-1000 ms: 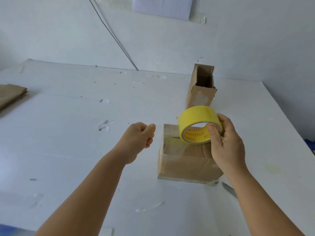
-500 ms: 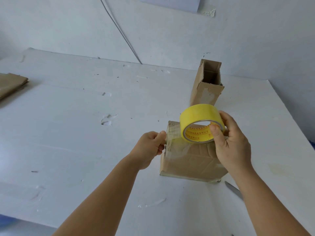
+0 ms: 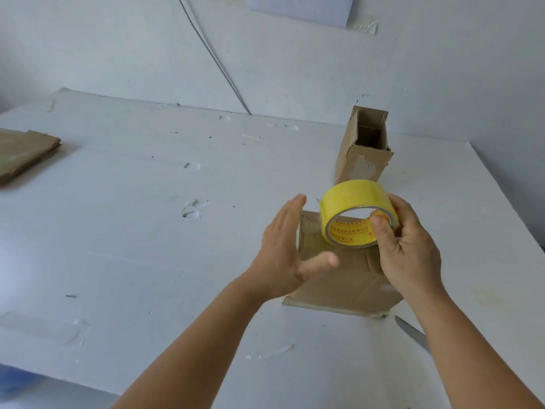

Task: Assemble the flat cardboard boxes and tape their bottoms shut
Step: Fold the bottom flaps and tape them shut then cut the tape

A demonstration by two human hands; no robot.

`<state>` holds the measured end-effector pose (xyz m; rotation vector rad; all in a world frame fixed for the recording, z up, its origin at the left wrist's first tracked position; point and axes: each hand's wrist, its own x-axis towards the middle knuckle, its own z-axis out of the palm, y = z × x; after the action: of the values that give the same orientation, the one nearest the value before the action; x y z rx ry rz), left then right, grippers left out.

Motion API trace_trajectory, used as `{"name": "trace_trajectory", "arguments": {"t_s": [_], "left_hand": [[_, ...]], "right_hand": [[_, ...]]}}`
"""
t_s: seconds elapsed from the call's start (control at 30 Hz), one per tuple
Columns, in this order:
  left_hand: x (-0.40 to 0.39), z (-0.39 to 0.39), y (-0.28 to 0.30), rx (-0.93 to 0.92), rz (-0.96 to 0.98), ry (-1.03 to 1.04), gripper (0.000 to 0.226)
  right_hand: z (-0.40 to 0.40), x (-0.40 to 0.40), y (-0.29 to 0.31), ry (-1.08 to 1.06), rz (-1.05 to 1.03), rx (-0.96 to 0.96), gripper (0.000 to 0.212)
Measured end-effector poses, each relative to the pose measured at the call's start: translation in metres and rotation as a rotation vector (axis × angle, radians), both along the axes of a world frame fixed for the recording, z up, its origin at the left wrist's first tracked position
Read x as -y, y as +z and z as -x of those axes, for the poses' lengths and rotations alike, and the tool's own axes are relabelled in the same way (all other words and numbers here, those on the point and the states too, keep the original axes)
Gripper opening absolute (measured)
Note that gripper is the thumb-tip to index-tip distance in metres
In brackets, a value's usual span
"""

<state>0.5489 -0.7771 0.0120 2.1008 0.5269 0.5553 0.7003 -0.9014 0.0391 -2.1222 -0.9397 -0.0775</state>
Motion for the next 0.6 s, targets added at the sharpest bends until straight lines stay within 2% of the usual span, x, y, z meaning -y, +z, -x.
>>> {"name": "trace_trajectory", "arguments": {"t_s": [0.03,0.1,0.2,0.3,0.43,0.53,0.57,0.6], "left_hand": [[-0.001,-0.007,0.005,-0.061,-0.089,-0.039,0.125],[-0.004,-0.020,0.012,-0.165,-0.182,-0.080,0.133],[-0.009,-0.028,0.013,-0.253,-0.225,-0.066,0.131],[-0.014,-0.026,0.013,-0.265,-0.264,-0.043,0.126],[-0.014,-0.023,0.016,-0.318,-0.279,-0.042,0.128],[-0.013,-0.021,0.019,-0.347,-0.318,-0.056,0.127],[-0.013,-0.022,0.020,-0.357,-0.326,-0.059,0.127],[-0.013,-0.023,0.021,-0.369,-0.335,-0.062,0.128]], "right_hand": [[0.000,0.000,0.001,0.008,0.001,-0.016,0.057],[-0.001,0.001,0.002,0.036,-0.017,-0.069,0.054],[-0.006,0.001,0.007,0.135,-0.051,-0.212,0.040],[-0.014,0.002,0.019,0.321,-0.098,-0.486,0.027],[-0.046,0.022,0.036,0.384,-0.274,-0.708,0.029],[-0.067,0.043,0.053,0.467,-0.226,-0.737,0.049],[-0.070,0.047,0.058,0.491,-0.209,-0.737,0.052],[-0.071,0.049,0.063,0.495,-0.192,-0.722,0.047]]}}
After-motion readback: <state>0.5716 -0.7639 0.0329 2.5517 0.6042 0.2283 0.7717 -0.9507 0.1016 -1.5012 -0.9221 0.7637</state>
